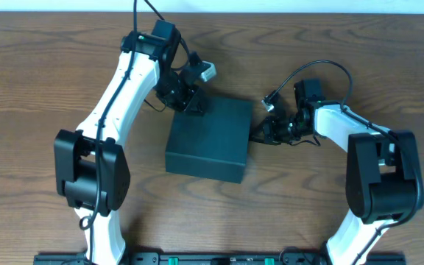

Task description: Pack container

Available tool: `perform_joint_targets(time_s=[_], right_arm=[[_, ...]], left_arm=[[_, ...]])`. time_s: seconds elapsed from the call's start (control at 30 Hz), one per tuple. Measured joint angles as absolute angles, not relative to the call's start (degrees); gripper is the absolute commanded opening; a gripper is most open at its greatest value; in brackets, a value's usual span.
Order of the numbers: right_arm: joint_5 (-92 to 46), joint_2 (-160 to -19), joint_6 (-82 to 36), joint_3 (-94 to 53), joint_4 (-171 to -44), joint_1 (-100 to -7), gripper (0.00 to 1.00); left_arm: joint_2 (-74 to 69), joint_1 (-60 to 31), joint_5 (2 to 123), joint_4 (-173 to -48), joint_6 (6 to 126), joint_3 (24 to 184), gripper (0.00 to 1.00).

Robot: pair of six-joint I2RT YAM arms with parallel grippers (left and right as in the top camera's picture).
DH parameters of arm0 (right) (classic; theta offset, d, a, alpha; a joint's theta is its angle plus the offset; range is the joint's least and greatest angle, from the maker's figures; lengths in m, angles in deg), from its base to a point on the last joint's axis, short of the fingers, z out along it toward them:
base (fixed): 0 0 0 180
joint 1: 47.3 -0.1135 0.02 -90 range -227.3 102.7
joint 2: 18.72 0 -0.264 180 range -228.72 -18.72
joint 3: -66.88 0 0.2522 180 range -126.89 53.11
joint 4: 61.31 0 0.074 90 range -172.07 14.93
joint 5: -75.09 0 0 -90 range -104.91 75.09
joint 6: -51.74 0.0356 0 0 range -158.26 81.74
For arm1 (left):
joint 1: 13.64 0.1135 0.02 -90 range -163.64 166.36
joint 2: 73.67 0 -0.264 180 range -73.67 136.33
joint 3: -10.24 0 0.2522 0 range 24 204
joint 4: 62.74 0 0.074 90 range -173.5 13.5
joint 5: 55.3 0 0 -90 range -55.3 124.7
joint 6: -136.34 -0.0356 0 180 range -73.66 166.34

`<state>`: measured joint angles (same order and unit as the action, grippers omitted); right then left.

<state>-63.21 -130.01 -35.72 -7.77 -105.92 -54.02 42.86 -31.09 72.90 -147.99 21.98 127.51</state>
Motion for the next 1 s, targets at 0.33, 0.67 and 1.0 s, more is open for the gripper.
perform_joint_targets(time_s=[0.33,0.67,1.0], right_arm=[[-63.40,-130.03,-35.67,-7.77,-104.96,-54.04,0.01],[-62.35,-130.01,-32.76,-7.59,-96.74,-54.96,0.02],[-61.63,-130.01,-26.32,-7.53,-86.25,-55.07,0.02]], left_arm=[[49.11,-32.29,72.88,-147.29,20.54,125.98,0.06],[49.90,-32.29,72.59,-143.40,22.36,125.93,0.06],[49.90,-32.36,71.92,-135.72,26.38,126.04,0.06]])
